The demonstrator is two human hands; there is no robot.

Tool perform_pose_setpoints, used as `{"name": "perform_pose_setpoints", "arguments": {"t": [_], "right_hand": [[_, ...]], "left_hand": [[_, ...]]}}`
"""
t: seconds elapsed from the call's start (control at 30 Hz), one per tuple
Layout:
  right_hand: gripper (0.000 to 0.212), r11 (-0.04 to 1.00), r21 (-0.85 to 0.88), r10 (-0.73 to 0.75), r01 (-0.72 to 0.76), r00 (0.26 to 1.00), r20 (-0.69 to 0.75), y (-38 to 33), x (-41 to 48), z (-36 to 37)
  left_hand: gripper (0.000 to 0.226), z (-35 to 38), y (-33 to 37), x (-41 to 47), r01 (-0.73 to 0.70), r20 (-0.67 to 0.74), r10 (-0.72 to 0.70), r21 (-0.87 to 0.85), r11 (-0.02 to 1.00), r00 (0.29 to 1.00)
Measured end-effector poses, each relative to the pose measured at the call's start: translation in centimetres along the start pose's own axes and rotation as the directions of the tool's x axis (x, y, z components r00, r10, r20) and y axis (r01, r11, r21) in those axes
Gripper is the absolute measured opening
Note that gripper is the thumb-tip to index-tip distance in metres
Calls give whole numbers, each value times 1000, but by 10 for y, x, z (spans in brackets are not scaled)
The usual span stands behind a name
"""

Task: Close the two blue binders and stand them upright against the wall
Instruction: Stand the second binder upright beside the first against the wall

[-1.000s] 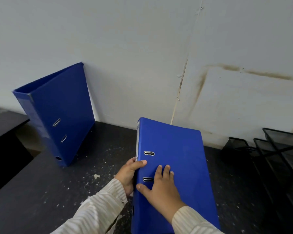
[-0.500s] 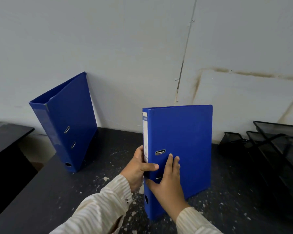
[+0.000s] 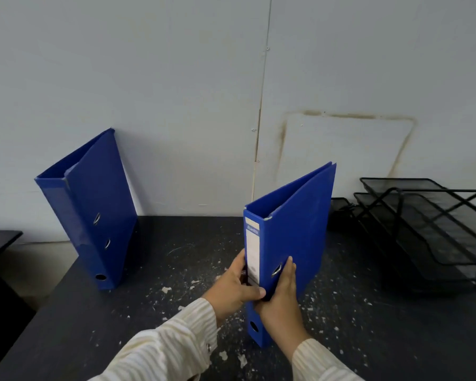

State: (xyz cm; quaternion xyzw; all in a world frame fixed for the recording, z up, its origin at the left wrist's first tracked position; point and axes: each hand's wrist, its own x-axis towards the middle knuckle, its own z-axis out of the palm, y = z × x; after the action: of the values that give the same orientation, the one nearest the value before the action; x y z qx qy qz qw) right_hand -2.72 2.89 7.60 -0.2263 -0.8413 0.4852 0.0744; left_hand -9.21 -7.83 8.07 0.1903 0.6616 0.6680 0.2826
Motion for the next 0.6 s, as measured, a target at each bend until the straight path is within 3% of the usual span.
{"name": "perform_pose_setpoints", "arguments": {"t": [0.27, 0.6], "right_hand": [[106, 986, 116, 125, -123, 992, -9, -5, -24, -23], [103, 973, 173, 129, -155, 980, 150, 1, -36, -61]], "left_hand": [[75, 22, 2, -19, -81, 127, 62, 147, 986, 990], [80, 45, 0, -31, -81, 148, 46, 244, 966, 988]]}}
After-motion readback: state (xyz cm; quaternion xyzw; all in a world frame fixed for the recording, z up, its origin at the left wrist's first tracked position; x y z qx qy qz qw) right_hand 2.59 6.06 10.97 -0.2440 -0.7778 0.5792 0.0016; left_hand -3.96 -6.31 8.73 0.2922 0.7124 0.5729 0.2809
